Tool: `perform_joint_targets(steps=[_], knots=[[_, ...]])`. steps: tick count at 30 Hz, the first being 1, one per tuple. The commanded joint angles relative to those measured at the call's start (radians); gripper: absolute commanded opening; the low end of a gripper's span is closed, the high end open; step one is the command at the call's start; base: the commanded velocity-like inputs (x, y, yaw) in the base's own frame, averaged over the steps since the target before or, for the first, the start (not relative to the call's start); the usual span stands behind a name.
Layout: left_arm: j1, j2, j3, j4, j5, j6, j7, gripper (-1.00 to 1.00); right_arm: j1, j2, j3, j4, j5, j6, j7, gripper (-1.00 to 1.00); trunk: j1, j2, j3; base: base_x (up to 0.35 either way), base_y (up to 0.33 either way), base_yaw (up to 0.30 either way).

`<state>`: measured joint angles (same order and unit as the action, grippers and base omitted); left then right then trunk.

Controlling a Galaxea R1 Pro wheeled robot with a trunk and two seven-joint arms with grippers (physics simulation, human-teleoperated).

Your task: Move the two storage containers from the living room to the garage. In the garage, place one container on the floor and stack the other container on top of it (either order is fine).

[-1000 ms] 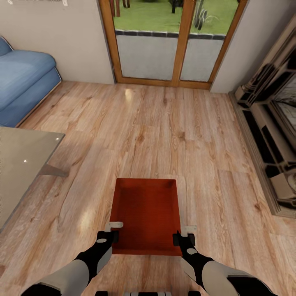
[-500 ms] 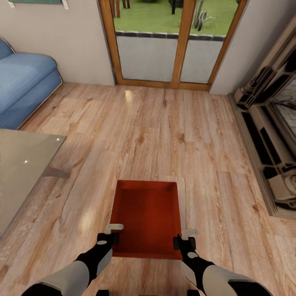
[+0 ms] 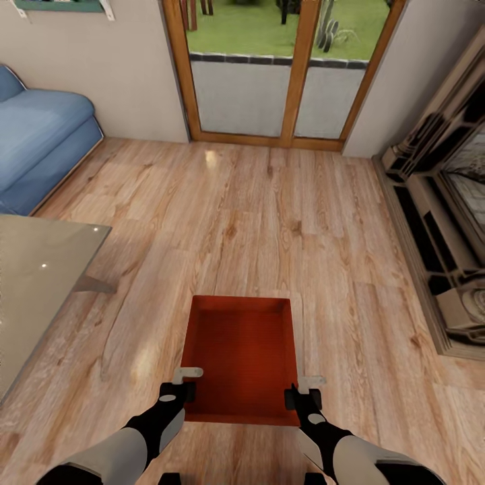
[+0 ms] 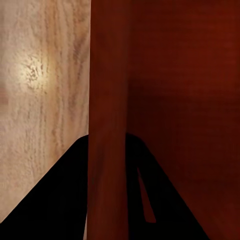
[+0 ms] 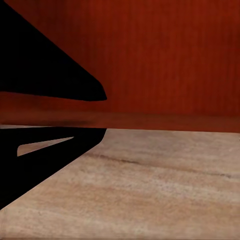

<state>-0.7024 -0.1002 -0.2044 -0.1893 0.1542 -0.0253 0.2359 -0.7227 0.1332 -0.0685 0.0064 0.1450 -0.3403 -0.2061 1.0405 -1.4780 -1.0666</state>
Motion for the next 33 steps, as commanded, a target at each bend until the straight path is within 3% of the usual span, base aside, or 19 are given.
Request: perform_joint_targets(steps=[1, 33], knots=[[-0.002, 0.007, 0.048, -0.004, -0.008, -0.002, 0.011, -1.00, 0.000, 0.000, -0.013, 0.024, 0.002, -0.003, -0.006, -1.00, -0.004, 0.007, 0.003, 0.000, 0.000, 0.000], [-0.002, 0.007, 0.049, -0.005, -0.008, -0.004, 0.011, -1.00, 0.000, 0.001, -0.011, 0.008, 0.014, -0.006, -0.007, -1.00, -0.127, 0.231, 0.103, 0.000, 0.000, 0.000]])
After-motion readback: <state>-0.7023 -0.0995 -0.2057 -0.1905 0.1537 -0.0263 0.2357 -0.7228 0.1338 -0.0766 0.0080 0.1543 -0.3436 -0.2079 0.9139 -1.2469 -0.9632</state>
